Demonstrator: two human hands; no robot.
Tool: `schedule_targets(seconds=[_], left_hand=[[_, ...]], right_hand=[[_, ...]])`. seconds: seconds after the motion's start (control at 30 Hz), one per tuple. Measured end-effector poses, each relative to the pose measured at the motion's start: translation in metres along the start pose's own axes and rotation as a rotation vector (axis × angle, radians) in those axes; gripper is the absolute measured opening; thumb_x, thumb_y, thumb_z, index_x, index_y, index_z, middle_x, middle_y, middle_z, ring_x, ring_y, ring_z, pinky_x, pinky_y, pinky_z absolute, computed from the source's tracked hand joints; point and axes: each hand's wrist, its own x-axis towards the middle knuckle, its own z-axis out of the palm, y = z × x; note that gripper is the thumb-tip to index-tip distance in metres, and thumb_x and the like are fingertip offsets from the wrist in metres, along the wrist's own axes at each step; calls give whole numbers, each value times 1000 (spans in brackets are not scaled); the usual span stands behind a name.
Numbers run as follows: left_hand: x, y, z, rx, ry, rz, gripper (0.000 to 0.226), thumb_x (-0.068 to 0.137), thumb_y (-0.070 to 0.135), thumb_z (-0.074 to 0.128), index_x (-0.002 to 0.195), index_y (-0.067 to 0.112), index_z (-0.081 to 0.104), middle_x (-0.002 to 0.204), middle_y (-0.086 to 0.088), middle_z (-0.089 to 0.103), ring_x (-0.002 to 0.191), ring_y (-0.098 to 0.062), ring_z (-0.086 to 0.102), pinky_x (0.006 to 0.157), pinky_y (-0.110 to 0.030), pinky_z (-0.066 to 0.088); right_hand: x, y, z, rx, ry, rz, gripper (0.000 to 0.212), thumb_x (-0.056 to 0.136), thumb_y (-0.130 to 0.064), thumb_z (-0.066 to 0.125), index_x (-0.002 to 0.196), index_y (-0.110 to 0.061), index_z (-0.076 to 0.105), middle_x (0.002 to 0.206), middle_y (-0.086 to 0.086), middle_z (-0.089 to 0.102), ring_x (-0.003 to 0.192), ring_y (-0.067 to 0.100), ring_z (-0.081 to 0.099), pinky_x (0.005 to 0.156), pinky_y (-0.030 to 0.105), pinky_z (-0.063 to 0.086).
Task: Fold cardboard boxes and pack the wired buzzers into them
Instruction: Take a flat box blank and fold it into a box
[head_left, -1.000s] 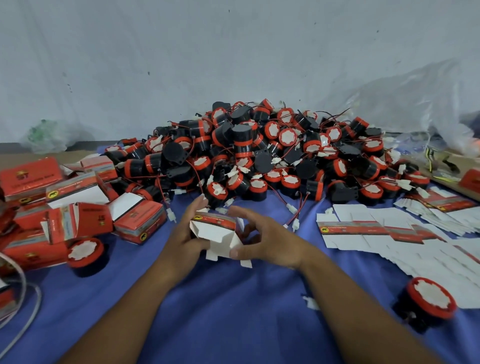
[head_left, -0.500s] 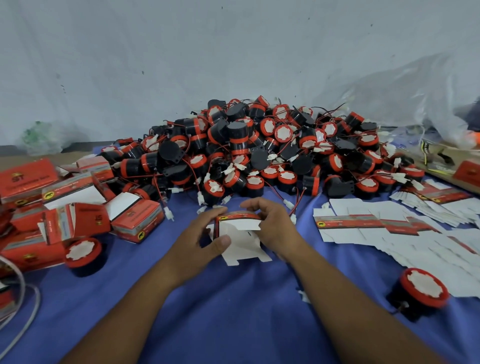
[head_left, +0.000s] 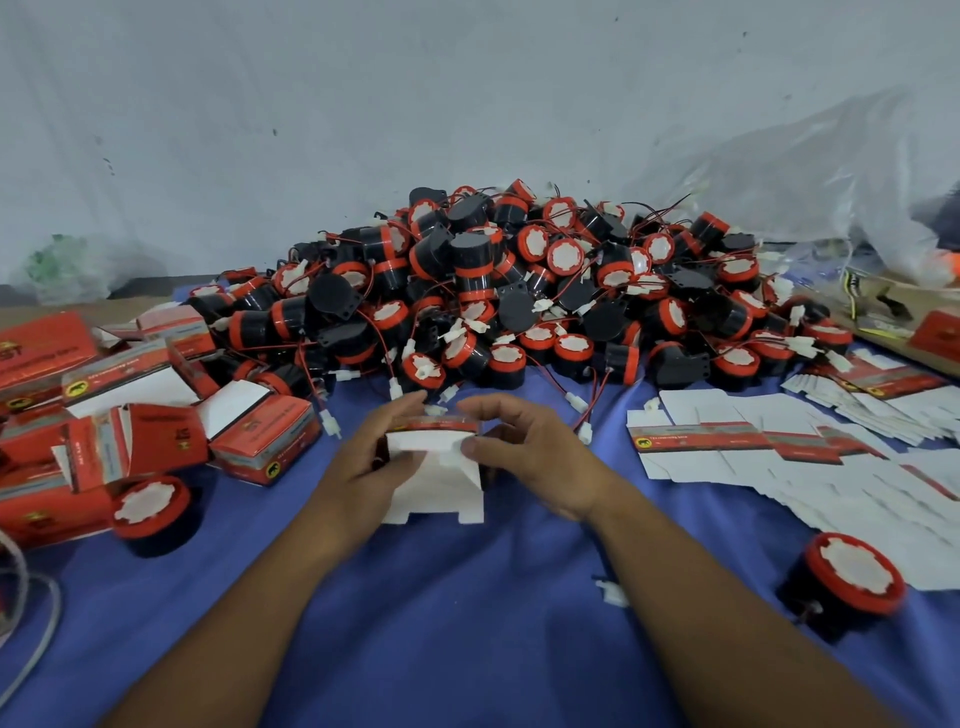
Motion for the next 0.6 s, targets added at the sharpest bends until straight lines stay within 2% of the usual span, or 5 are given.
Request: schedule_targets(seconds=[0.07, 0.2, 0.37, 0.47, 0.6], left_hand=[[-1, 2, -1, -141, -43, -4, 56, 83, 52, 71, 135, 48, 52, 129, 13, 62, 113, -14, 61, 93, -39, 53], [1, 8, -2, 38, -88, 68, 89, 55, 94, 57, 136, 62, 39, 112, 33, 61, 86, 1, 60, 71, -15, 49], [-2, 6, 2, 85, 96, 140, 45, 78, 64, 62, 121, 58, 52, 116, 33, 61, 94, 4, 63, 72, -10, 49], [-1, 0, 2, -2, 215, 61, 39, 81, 49, 73, 115, 32, 62, 110, 19, 66, 92, -1, 64, 76, -19, 53], [2, -7, -3, -213, 219, -44, 32, 74, 31, 76, 104, 26, 69, 105, 7, 71, 84, -9, 69, 64, -23, 55]], right_hand=[[3, 0, 2, 139, 101, 16, 25, 82, -22, 74, 102, -38, 75, 98, -4, 70, 79, 21, 63, 67, 32, 54], [5, -1, -1, 369, 144, 77, 13, 94, -17, 68, 103, -22, 75, 100, 5, 73, 81, 20, 66, 62, 28, 53], [4, -5, 4, 354, 122, 103, 28, 86, -26, 72, 110, -12, 71, 97, 7, 71, 80, 18, 62, 60, 26, 50], [3, -3, 11, 85, 102, 32, 17, 95, -22, 67, 111, -21, 72, 92, 4, 69, 72, 14, 60, 58, 24, 51], [-4, -7, 11, -121, -74, -18, 27, 96, -40, 63, 122, -38, 62, 92, 4, 65, 72, 11, 59, 68, 25, 53]])
